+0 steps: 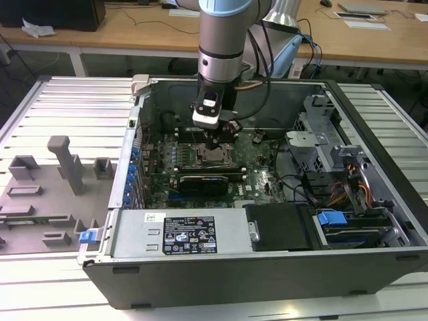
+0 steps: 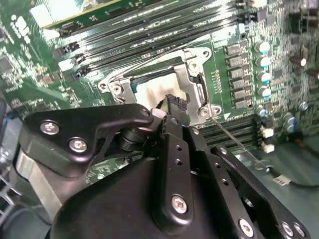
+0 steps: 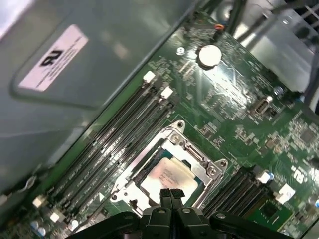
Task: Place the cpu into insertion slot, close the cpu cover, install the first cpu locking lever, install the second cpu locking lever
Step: 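Close the cpu cover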
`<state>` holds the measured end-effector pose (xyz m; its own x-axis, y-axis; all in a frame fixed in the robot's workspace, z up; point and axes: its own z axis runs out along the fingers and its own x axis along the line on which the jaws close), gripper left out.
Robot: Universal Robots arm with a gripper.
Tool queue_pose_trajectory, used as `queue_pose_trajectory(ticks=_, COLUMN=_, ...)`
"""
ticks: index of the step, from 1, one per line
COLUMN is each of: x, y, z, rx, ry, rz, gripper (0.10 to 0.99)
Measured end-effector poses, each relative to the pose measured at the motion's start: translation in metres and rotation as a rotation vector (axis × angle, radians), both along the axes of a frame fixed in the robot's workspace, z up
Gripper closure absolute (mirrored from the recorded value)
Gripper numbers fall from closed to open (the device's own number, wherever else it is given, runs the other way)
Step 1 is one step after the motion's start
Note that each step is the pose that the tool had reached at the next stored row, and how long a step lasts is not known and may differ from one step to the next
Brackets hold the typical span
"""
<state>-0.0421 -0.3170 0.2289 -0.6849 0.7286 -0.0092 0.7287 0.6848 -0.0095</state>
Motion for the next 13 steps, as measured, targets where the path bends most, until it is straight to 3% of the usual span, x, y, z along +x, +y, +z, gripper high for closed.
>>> queue_pose_trajectory(ticks=9, x=0.0, y=0.0, z=-0.0001, rx=-0.004, ry=0.0, rz=0.234, gripper=0.98)
queue_pose_trajectory(ticks=11, x=0.0, y=0.0, z=-0.0001, rx=-0.004, ry=-0.0001, rz=0.265, gripper=0.98)
queue_pose_trajectory(ticks=13, x=0.0, y=0.0, z=-0.0003, rx=-0.004, ry=-0.0002, rz=0.342, gripper=0.98)
